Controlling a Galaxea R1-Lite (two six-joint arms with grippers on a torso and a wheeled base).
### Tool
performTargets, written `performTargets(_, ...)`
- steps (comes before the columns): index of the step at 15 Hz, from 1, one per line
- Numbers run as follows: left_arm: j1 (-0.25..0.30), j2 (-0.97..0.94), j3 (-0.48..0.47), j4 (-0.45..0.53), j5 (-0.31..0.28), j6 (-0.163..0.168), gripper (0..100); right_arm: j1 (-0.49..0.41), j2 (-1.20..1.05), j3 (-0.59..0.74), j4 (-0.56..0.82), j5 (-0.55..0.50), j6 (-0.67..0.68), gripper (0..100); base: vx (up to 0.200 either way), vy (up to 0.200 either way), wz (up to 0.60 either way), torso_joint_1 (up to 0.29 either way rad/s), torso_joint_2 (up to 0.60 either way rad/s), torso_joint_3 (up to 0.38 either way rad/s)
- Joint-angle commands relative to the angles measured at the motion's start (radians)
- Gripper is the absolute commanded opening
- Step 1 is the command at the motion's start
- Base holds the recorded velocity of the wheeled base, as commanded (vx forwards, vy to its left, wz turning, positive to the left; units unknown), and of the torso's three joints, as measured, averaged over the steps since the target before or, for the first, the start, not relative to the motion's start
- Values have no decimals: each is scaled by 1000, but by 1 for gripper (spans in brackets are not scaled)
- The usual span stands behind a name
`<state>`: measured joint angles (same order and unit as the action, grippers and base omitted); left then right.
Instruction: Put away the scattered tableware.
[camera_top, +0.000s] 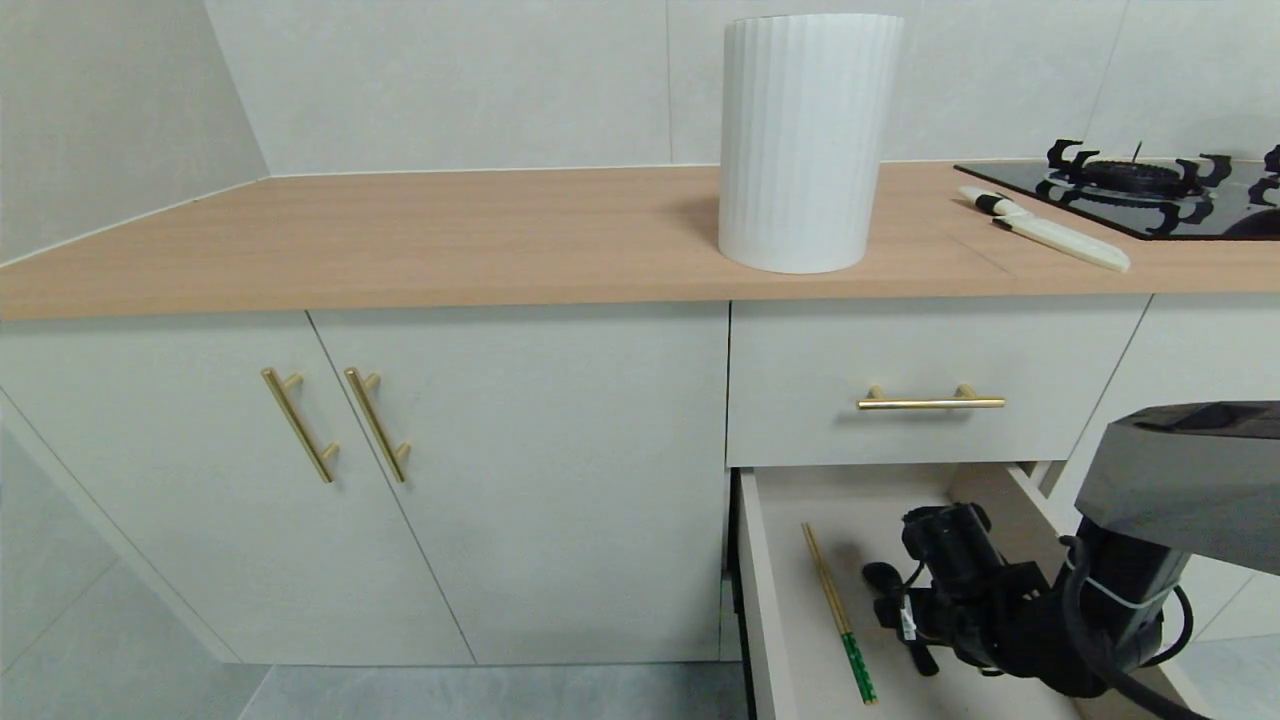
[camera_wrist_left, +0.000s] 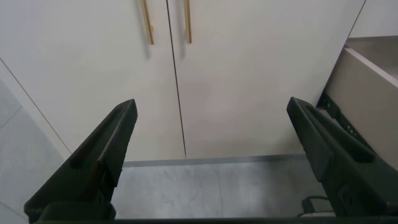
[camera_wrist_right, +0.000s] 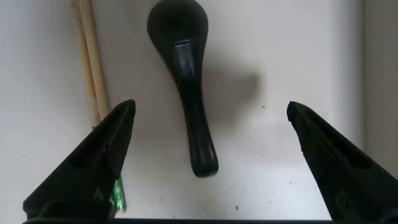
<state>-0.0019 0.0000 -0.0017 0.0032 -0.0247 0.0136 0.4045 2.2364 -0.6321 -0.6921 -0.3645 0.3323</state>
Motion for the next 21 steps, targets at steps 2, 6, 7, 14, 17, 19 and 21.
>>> performTargets(2, 0, 0, 0, 0, 0, 0, 100, 1, -173, 57, 13, 13, -6, 100, 0, 0, 0, 0, 0, 0)
performTargets(6, 0, 0, 0, 0, 0, 0, 100, 1, -363, 78, 152, 36, -13, 100, 0, 0, 0, 0, 0, 0)
performTargets(7, 0, 0, 0, 0, 0, 2, 100, -1, -405, 68, 203, 61, -13, 100, 0, 0, 0, 0, 0, 0)
performTargets(14, 0, 0, 0, 1, 0, 5, 100, -1, -669, -60, 640, 160, -7, 100, 0, 0, 0, 0, 0, 0)
performTargets(17, 0, 0, 0, 0, -1, 3, 100, 1, -695, -61, 660, 160, -7, 100, 0, 0, 0, 0, 0, 0)
performTargets(19, 0, 0, 0, 0, -1, 3, 100, 5, -693, -57, 661, 160, -12, 100, 0, 0, 0, 0, 0, 0)
performTargets(21, 0, 0, 0, 1, -1, 2, 100, 13, -695, -55, 666, 159, -12, 100, -200, 0, 0, 5, 2, -2)
